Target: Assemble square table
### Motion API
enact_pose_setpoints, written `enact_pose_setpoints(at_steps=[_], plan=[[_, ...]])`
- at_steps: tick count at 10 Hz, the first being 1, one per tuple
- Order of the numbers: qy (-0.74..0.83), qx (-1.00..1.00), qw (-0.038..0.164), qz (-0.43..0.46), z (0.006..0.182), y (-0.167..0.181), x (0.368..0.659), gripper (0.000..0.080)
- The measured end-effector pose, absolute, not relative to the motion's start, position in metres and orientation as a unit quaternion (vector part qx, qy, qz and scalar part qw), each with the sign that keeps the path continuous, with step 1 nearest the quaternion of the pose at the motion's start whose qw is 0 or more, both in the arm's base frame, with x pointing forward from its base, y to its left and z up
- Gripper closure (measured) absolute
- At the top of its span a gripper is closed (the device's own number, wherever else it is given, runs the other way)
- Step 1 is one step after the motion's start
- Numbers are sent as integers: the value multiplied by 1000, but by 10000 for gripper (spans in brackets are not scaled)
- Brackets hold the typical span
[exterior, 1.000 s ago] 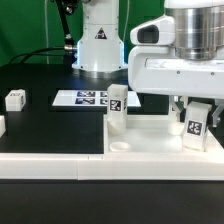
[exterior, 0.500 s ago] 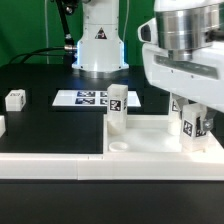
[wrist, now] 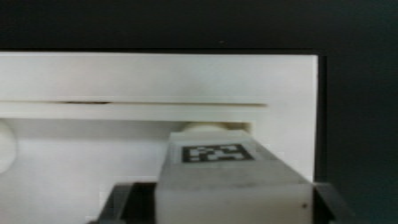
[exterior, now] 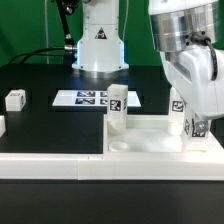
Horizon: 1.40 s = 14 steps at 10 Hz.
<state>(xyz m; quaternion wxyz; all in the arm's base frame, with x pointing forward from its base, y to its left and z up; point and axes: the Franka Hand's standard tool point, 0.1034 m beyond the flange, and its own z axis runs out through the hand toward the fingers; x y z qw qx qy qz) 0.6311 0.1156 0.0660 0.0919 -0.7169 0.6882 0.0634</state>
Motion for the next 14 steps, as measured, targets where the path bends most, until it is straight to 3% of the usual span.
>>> enact_pose_setpoints(at_steps=[1,2,5,8,10,12,13,14], plan=[[660,-744,91,58,66,116,631,332],[589,-801,91,49,66,120,630,214],[447,-890,82,27,68,125,630,153],[277,-958,68,16,67,117,630,151],[59,-998,34,-17,67,125,632,151],[41,-998,34,-25,66,129,632,151],[43,-998,34,-25,66,129,632,244],[78,-996,34,-25,66,127,632,430]])
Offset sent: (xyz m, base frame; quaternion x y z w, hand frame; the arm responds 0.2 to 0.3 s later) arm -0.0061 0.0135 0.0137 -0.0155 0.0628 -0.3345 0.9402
